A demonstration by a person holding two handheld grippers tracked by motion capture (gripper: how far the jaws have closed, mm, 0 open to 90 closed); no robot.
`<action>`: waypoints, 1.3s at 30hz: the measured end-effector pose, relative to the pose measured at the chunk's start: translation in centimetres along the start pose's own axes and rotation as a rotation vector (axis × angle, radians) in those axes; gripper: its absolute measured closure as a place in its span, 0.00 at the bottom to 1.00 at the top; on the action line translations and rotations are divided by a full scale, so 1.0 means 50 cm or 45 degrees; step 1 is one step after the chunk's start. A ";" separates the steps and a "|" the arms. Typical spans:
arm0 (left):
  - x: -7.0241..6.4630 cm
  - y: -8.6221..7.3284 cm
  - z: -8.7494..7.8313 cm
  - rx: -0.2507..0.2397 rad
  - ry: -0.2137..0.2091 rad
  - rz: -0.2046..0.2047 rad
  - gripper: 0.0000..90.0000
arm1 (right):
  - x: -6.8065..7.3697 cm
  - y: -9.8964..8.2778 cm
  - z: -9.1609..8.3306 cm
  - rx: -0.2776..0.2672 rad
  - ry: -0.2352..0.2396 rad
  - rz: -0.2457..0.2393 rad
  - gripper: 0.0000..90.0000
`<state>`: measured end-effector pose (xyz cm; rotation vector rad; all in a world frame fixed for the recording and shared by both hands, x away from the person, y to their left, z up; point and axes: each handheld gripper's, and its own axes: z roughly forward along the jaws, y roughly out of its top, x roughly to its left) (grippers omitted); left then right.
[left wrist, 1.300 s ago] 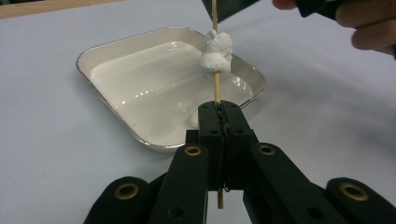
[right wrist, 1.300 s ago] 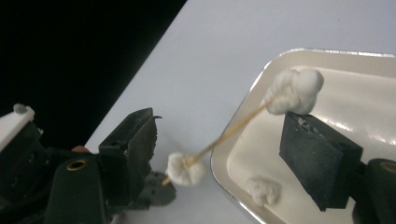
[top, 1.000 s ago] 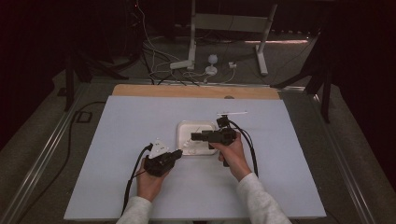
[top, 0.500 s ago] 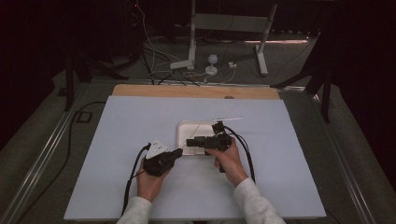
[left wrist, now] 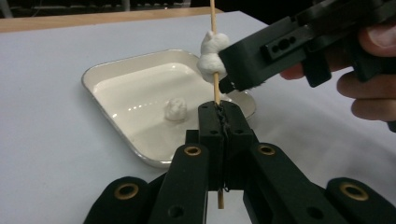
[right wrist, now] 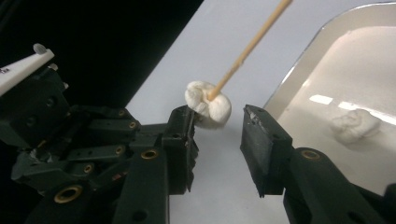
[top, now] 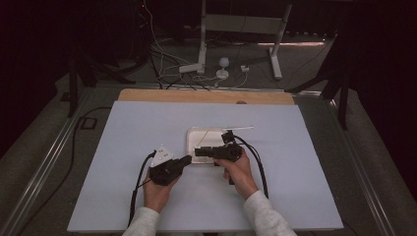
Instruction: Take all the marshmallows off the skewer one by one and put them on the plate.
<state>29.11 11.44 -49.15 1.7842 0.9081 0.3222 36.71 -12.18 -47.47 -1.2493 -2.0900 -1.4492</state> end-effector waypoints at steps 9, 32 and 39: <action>-0.008 0.001 0.000 -0.030 -0.057 0.024 1.00 | 0.003 0.001 0.008 -0.026 0.079 0.040 0.79; -0.013 0.009 -0.011 -0.009 -0.020 0.118 1.00 | 0.022 0.016 -0.010 -0.099 0.044 0.011 0.90; -0.017 0.010 -0.015 0.015 -0.002 0.166 1.00 | 0.017 0.023 -0.021 -0.119 0.051 0.017 0.90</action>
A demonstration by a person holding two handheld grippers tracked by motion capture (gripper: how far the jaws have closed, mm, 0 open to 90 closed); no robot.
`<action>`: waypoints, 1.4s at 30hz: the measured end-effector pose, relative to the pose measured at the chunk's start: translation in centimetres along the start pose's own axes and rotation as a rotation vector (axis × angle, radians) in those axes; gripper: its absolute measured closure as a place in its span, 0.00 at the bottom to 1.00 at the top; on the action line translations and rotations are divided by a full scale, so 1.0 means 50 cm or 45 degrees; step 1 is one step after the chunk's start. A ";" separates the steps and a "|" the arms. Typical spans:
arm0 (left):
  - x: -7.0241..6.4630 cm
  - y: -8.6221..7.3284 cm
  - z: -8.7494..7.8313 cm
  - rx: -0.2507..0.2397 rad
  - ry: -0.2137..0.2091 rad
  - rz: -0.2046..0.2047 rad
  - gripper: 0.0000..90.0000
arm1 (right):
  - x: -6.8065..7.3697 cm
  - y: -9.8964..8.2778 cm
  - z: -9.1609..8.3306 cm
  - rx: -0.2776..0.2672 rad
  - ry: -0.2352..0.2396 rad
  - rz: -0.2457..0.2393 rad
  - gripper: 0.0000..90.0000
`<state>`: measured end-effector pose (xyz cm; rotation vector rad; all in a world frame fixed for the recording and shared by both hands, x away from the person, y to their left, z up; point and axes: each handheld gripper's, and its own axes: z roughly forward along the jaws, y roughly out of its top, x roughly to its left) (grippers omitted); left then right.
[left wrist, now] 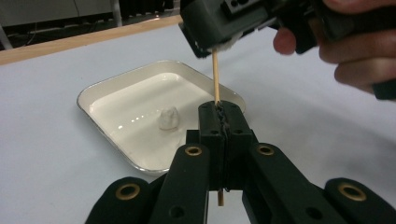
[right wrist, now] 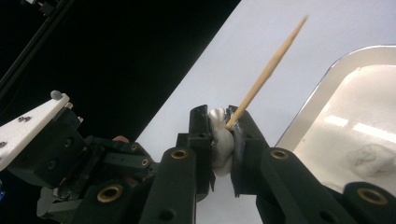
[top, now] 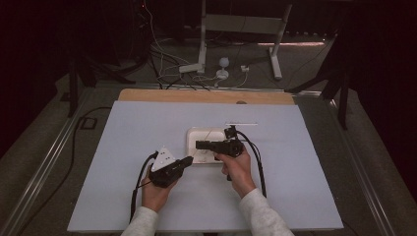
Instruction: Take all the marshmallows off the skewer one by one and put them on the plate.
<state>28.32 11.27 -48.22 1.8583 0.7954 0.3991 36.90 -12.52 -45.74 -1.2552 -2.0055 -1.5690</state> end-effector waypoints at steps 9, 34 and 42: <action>-0.002 0.004 -0.008 0.004 0.011 0.023 1.00 | -0.003 0.016 -0.017 -0.042 -0.006 0.018 0.90; 0.044 -0.019 -0.058 -0.010 0.119 -0.130 1.00 | -0.034 0.072 -0.128 -0.135 -0.321 -0.157 0.89; 0.051 -0.018 -0.061 -0.033 0.124 -0.160 1.00 | -0.029 0.063 -0.077 -0.034 -0.415 -0.260 0.87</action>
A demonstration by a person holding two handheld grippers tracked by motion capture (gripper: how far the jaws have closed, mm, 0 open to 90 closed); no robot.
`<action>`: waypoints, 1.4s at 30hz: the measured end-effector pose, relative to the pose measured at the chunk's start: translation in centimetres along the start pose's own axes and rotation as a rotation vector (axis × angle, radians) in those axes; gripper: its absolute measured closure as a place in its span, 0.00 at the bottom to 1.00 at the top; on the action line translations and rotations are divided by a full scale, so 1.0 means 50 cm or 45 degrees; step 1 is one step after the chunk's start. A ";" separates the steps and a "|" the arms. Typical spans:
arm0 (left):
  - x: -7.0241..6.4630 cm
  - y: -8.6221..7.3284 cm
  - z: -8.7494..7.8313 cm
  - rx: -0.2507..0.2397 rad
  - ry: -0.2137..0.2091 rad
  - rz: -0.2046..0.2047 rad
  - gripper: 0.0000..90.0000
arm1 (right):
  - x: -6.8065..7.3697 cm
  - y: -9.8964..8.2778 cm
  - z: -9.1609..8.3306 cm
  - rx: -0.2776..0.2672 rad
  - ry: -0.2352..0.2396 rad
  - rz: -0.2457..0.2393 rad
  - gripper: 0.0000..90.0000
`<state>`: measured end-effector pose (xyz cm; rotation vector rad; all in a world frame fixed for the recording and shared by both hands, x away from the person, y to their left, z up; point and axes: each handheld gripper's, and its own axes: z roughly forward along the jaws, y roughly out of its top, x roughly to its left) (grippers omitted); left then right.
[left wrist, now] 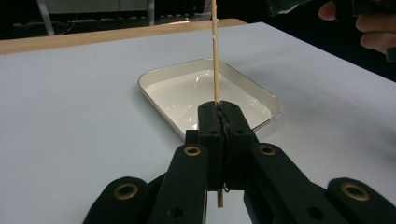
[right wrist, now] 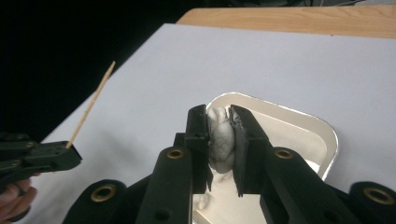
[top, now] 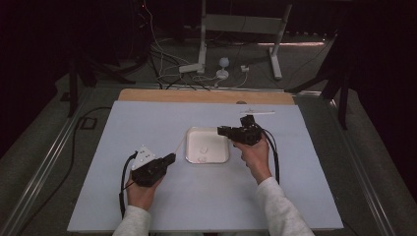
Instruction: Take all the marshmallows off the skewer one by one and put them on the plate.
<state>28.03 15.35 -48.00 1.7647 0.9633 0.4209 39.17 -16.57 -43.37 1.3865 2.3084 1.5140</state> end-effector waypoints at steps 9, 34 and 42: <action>-0.008 -0.002 0.014 0.023 -0.015 0.003 0.99 | -0.010 -0.009 0.027 0.036 -0.064 -0.001 0.74; -0.013 0.024 0.023 0.015 0.008 -0.051 0.99 | 0.033 -0.043 -0.021 -0.037 -0.003 -0.181 0.00; -0.014 0.057 0.029 -0.009 0.025 -0.072 0.99 | 0.018 -0.066 -0.065 -0.061 -0.046 -0.203 0.00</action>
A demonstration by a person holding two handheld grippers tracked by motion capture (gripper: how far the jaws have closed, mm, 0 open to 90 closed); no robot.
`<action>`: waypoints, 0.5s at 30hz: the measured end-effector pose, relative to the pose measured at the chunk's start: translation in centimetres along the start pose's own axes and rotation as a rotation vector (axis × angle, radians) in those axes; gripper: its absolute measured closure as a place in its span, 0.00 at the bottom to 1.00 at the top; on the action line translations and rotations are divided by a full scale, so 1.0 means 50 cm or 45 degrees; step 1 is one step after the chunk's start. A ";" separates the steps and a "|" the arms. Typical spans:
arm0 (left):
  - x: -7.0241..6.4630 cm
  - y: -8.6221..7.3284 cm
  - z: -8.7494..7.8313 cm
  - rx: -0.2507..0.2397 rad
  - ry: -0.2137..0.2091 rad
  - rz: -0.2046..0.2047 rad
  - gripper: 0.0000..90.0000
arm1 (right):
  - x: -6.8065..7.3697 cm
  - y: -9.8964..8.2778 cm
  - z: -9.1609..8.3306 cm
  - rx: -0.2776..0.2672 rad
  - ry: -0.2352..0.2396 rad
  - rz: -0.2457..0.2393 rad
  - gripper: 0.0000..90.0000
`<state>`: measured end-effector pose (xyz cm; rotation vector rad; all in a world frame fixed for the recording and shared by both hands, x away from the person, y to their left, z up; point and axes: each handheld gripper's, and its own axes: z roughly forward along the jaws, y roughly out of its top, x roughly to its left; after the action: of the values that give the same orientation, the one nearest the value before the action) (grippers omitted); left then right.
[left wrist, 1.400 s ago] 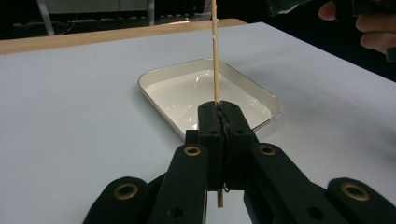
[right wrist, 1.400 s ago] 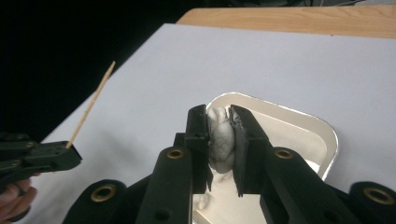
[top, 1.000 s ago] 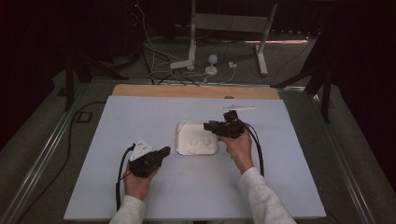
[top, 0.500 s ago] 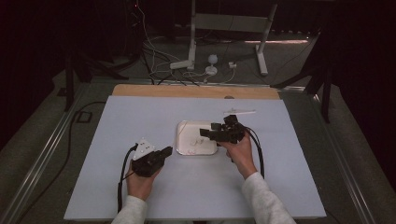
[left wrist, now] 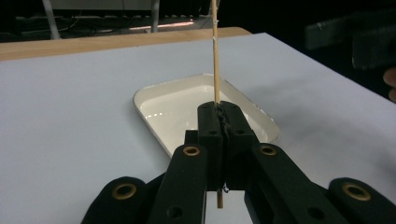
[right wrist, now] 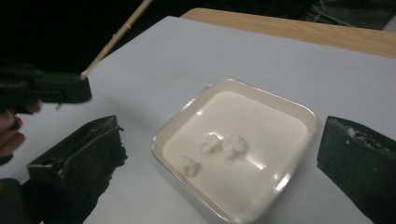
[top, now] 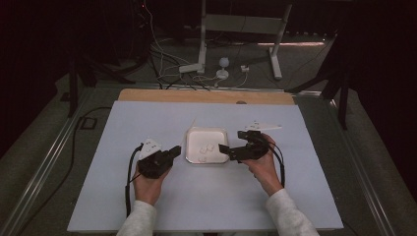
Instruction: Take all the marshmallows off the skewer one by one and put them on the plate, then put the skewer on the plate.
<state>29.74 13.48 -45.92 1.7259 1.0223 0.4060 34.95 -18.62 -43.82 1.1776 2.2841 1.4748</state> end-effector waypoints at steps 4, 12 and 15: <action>-0.002 0.010 0.008 -0.002 0.003 -0.008 0.99 | -0.010 -0.012 -0.024 -0.006 -0.012 0.004 0.00; -0.005 0.027 0.023 -0.013 0.015 -0.037 0.99 | -0.027 -0.042 -0.081 -0.064 -0.046 0.010 0.00; -0.005 0.029 0.031 -0.013 0.019 -0.047 0.99 | -0.033 -0.054 -0.100 -0.079 -0.050 0.012 0.00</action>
<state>31.29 12.20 -45.19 1.6943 1.0594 0.4003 31.98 -23.73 -44.04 1.1910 2.1937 1.5016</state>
